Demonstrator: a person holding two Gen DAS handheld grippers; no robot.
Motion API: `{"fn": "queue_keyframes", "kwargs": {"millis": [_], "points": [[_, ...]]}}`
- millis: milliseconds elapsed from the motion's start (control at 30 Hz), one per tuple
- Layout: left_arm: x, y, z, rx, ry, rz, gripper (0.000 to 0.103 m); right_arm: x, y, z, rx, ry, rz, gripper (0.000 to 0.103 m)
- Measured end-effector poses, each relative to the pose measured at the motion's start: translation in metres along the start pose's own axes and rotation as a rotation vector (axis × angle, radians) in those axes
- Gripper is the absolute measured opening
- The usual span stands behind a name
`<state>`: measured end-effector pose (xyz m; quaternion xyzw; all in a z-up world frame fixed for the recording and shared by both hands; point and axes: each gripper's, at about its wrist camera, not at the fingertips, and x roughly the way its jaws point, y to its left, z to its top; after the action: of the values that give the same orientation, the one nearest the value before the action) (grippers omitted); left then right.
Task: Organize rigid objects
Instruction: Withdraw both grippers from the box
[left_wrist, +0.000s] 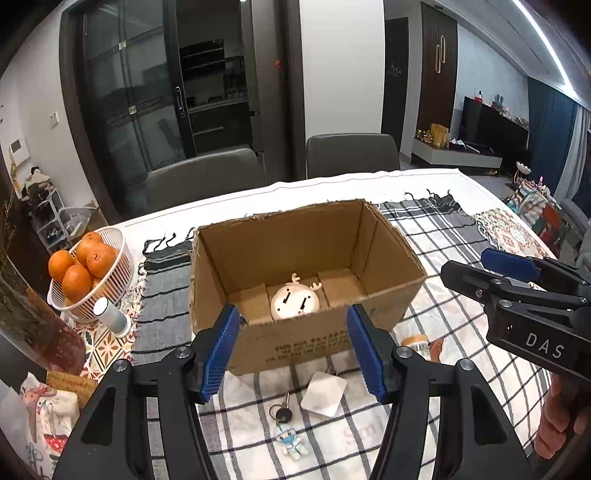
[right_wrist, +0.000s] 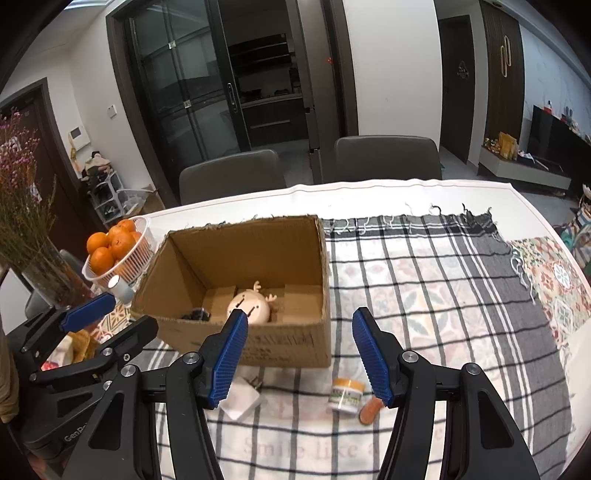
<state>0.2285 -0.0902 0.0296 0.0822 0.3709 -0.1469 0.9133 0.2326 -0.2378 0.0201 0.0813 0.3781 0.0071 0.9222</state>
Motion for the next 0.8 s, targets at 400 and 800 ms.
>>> {"fn": "queue_keyframes", "kwargs": {"millis": [400, 800], "points": [[0.011, -0.015, -0.025, 0.029, 0.055, -0.025, 0.060, 0.004, -0.016, -0.028, 0.060, 0.030, -0.026, 0.060], [0.037, -0.021, -0.047, 0.059, 0.128, -0.033, 0.060, 0.031, -0.028, -0.055, 0.105, 0.105, -0.027, 0.060]]}}
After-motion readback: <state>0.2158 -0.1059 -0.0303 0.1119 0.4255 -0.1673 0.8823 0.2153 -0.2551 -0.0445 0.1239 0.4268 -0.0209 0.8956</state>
